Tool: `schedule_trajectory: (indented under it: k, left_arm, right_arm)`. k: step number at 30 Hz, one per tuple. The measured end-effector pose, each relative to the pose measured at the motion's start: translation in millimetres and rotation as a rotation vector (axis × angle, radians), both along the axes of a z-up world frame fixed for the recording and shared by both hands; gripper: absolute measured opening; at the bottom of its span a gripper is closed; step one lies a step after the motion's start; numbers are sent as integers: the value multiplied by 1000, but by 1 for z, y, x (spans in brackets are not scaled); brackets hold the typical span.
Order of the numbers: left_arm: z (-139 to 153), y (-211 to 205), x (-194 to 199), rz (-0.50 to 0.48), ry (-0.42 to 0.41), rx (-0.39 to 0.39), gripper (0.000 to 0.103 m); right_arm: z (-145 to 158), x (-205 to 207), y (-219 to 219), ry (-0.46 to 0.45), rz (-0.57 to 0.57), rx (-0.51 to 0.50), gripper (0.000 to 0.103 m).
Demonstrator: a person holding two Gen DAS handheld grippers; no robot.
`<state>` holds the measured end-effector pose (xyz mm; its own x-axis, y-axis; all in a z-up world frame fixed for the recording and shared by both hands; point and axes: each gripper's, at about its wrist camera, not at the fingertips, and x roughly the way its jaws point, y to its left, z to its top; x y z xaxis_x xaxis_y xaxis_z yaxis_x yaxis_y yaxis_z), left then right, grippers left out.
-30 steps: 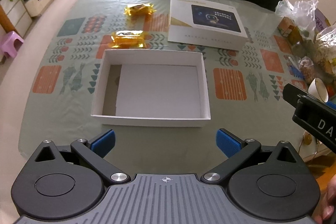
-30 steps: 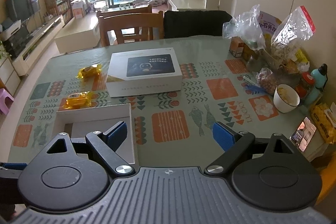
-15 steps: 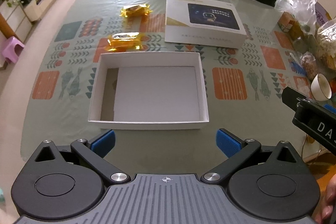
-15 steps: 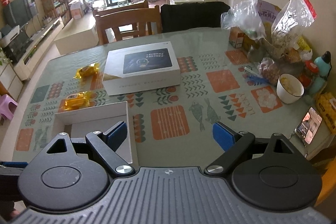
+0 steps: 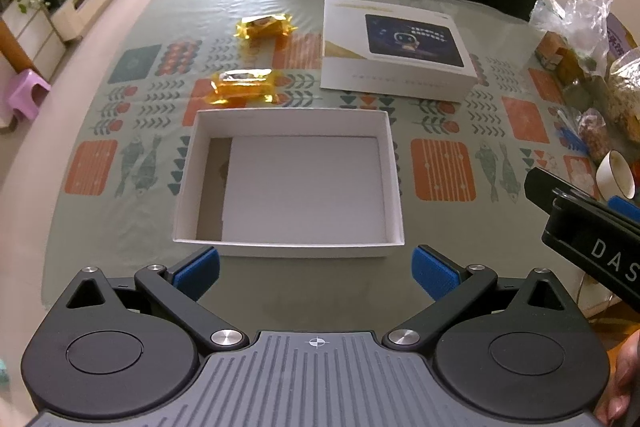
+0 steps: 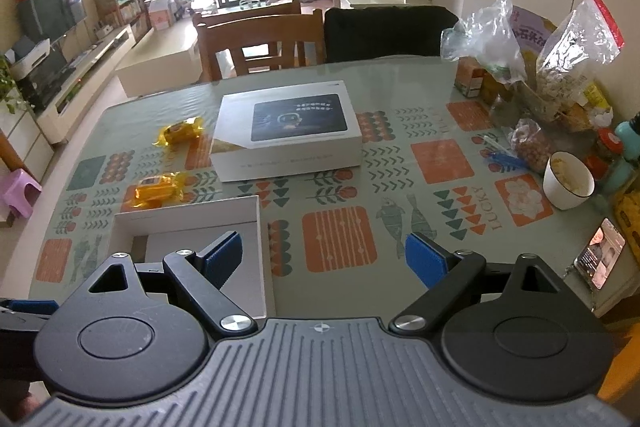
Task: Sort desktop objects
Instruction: 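Move the left tool toward the barcode-labelled yellow snack packet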
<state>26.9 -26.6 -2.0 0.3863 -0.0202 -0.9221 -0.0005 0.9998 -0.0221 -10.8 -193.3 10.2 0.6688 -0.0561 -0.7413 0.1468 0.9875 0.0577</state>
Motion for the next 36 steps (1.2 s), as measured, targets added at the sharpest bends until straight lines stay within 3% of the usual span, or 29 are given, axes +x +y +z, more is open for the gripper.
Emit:
schedule_trajectory:
  k: [36]
  left_arm:
    - [-10, 5, 22, 55, 25, 7, 103]
  right_arm:
    - [-10, 34, 9, 34, 90, -57, 103]
